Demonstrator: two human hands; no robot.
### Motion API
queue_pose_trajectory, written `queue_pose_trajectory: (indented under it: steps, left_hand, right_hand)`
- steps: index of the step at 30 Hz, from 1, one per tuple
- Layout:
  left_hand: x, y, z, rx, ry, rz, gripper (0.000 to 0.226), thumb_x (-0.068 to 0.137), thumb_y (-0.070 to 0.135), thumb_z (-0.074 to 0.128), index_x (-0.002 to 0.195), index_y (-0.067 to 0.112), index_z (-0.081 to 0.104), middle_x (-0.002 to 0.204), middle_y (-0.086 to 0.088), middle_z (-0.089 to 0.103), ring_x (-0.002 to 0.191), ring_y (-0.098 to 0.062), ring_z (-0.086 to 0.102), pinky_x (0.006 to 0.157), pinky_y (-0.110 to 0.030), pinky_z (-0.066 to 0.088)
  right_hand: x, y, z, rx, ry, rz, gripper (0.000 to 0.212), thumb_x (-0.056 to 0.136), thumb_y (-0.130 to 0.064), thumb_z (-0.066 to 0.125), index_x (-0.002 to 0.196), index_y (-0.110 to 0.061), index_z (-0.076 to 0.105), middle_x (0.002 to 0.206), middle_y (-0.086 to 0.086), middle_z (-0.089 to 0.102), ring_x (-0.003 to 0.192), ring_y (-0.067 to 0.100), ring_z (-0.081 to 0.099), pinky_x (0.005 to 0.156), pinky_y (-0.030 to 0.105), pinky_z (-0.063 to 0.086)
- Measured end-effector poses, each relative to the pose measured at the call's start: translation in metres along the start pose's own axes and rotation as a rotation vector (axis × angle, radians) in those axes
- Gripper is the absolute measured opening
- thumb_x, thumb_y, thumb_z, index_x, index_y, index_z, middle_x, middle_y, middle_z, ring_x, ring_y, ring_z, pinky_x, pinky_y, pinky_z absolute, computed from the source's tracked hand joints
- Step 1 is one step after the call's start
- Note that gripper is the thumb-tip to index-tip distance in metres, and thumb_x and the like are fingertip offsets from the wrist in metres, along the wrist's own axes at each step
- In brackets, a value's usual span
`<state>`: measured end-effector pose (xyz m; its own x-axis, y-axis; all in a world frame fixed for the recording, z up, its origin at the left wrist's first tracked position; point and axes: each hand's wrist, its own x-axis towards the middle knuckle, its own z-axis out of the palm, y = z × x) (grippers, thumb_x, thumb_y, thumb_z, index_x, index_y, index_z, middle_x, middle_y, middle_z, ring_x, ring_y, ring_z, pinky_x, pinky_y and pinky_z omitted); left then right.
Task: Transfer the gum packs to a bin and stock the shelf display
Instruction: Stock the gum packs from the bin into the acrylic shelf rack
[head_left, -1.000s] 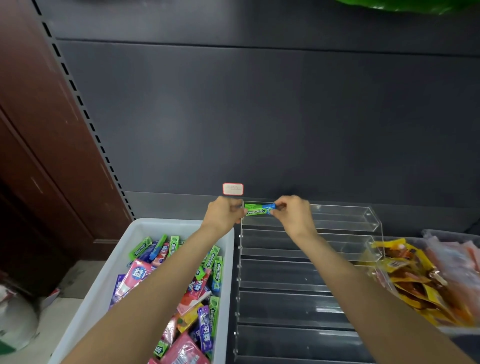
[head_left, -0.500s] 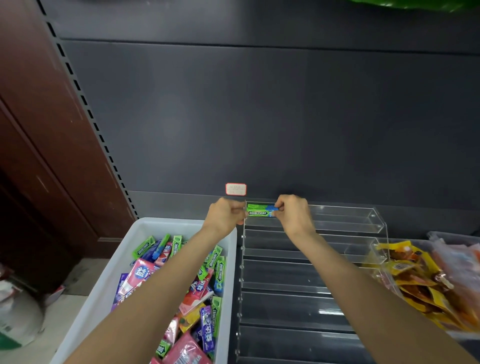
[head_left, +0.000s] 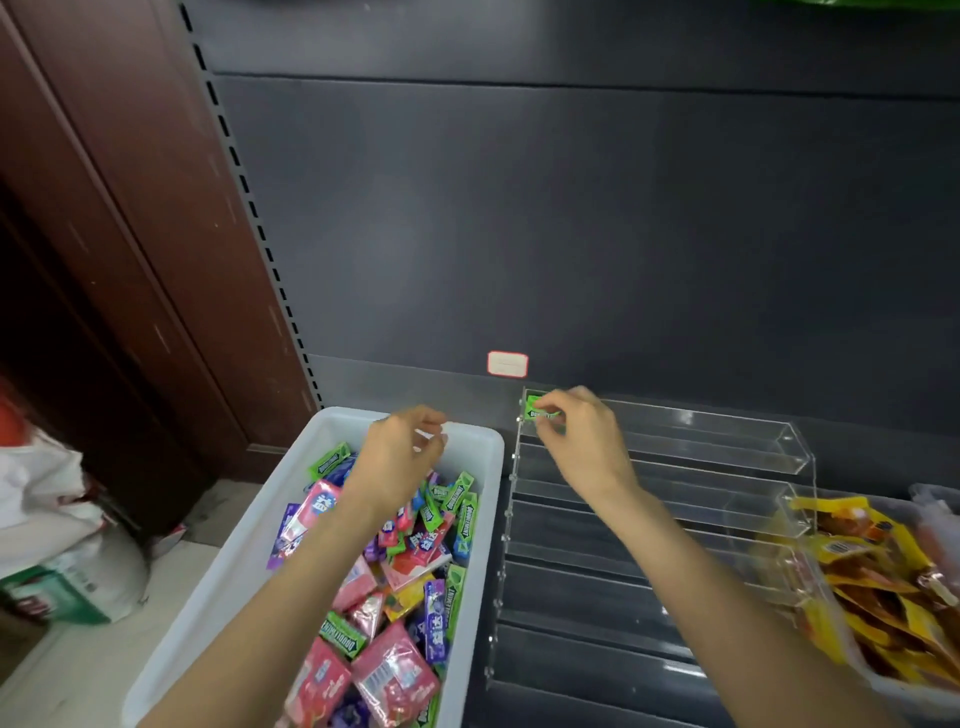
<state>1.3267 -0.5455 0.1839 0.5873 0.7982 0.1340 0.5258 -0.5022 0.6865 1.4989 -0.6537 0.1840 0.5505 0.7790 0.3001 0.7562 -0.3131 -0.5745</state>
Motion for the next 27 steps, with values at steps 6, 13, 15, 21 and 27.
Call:
queue_pose_trajectory:
  steps: [6, 13, 15, 21, 27]
  left_hand:
    - [-0.028, -0.067, -0.035, 0.047, 0.071, -0.085, 0.021, 0.089, 0.003, 0.054, 0.106, 0.006, 0.066, 0.098, -0.007, 0.070, 0.087, -0.021, 0.064, 0.078, -0.022, 0.046]
    - [-0.018, -0.124, -0.037, 0.179, -0.214, -0.103, 0.044, 0.093, 0.014, 0.052, 0.136, 0.015, 0.046, 0.138, -0.007, 0.049, 0.122, -0.024, 0.050, 0.099, -0.027, 0.037]
    - [-0.014, -0.138, -0.032, 0.228, -0.325, -0.072, 0.052, 0.094, 0.020, 0.051, 0.143, 0.017, 0.035, 0.148, -0.005, 0.036, 0.133, -0.023, 0.037, 0.109, -0.029, 0.030]
    - [-0.003, -0.158, -0.025, 0.363, -0.353, 0.097, 0.048, 0.093, 0.030, 0.051, 0.139, 0.021, 0.040, 0.148, -0.001, 0.036, 0.135, -0.020, 0.033, 0.111, -0.034, 0.027]
    - [0.012, -0.158, -0.026, 0.243, -0.224, 0.124, 0.033, 0.095, 0.025, 0.049, 0.125, 0.015, 0.054, 0.123, -0.008, 0.055, 0.115, -0.025, 0.047, 0.097, -0.035, 0.038]
  right_hand:
    - [-0.029, -0.043, 0.053, 0.157, -0.205, -0.013, 0.025, 0.090, -0.006, 0.057, 0.114, -0.009, 0.064, 0.110, 0.004, 0.064, 0.089, 0.008, 0.058, 0.073, 0.003, 0.039]
    - [-0.039, -0.067, 0.135, 0.064, -0.470, 0.169, 0.039, 0.094, -0.013, 0.052, 0.133, -0.014, 0.051, 0.128, 0.007, 0.059, 0.111, 0.022, 0.059, 0.089, 0.023, 0.043]
    - [-0.042, -0.069, 0.151, -0.011, -0.491, 0.230, 0.039, 0.095, -0.013, 0.050, 0.134, -0.016, 0.049, 0.123, 0.009, 0.061, 0.104, 0.023, 0.061, 0.085, 0.025, 0.045]
    - [-0.038, -0.076, 0.170, -0.136, -0.365, 0.360, 0.033, 0.092, -0.005, 0.054, 0.123, -0.015, 0.058, 0.110, 0.009, 0.066, 0.088, 0.019, 0.064, 0.076, 0.026, 0.051]
    - [-0.031, -0.080, 0.151, -0.090, -0.154, 0.398, 0.041, 0.089, 0.009, 0.049, 0.125, -0.009, 0.057, 0.123, 0.010, 0.060, 0.106, 0.023, 0.060, 0.096, 0.029, 0.048]
